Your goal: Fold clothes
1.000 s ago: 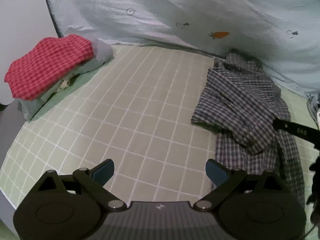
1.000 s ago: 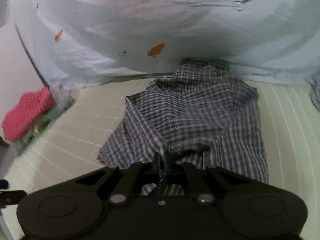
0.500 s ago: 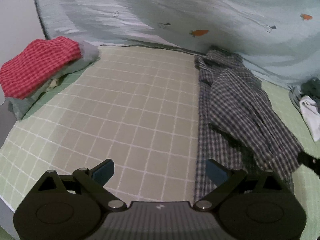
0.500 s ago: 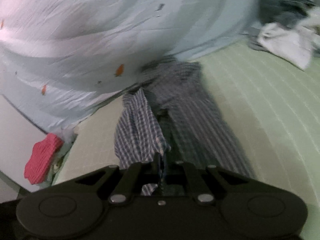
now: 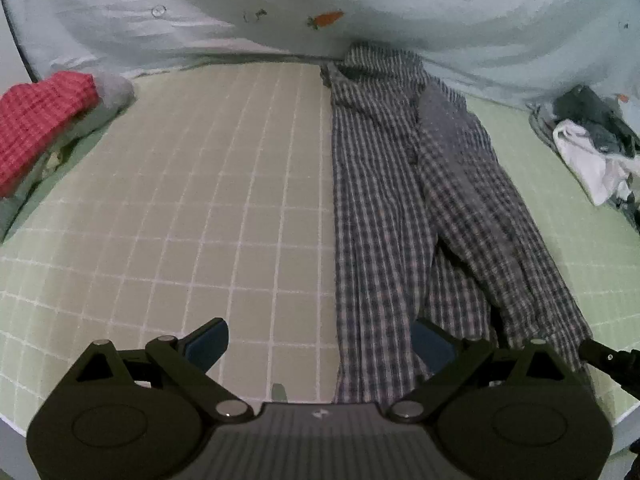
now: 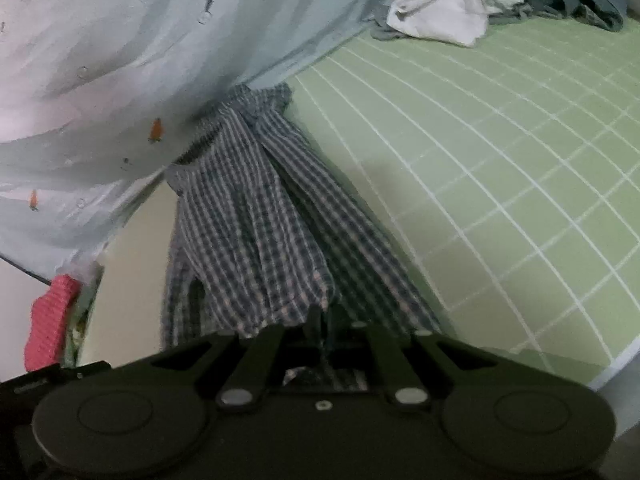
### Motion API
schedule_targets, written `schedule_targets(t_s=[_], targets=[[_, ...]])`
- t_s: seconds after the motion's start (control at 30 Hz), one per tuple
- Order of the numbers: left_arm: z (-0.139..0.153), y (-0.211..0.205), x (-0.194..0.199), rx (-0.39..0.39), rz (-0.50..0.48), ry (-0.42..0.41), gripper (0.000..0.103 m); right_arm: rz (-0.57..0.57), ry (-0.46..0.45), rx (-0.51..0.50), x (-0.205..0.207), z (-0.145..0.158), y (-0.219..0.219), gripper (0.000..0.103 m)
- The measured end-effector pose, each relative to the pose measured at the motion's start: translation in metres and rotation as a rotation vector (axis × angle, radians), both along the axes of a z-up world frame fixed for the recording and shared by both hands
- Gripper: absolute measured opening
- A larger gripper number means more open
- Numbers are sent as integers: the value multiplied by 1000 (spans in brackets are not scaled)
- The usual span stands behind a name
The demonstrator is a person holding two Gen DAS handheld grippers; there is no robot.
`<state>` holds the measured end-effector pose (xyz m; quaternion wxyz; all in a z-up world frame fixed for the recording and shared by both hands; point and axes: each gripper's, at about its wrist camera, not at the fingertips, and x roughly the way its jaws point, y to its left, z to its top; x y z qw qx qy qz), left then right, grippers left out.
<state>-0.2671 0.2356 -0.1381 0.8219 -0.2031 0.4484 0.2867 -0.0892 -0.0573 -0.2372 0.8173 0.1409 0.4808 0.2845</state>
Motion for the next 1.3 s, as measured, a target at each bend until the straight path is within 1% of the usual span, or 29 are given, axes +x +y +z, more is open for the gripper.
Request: schedule_targets(t_s=[0.17,0.3,0.37,0.4,0.43,0.5,0.67,0.73,0.87,1.03,1.27,1.3], targets=[[-11,-6,-4,-30,-9,25,98,32,9,-64,0,-11,3,3],[-23,-8,-6,-55,-7,50,98,81,-7,-150,1,-16,9,6],[-28,-10,-7,-64,-7,60,97,94,-35,-184,-1,-15,10,12],[-30,-10,-7,-70,-7,64,97,100,-49,-200,-2,-14,9,20],[-32,-10,-7,-76,-6,68,97,105,-64,-219,-3,-14,8,31],[-35,-12,-8,-88,-5,74,97,111,-90,-253,-4,-14,7,42],[-41,-19,-3,-112,-34,79,97,140,-118,-305,-4,-17,2,48],[-44,-22,0,-125,-55,83,97,144,-134,-330,-5,-18,0,58],[-54,-30,5,-159,-99,102,97,146,-127,-336,-5,-23,-6,68],[-67,-41,5,-199,-138,145,97,161,-116,-323,-6,-25,-11,69],[-73,-49,6,-198,-153,174,97,207,-81,-308,-11,-26,-16,69],[-73,-51,5,-200,-157,178,97,215,-74,-306,-12,-26,-17,66]])
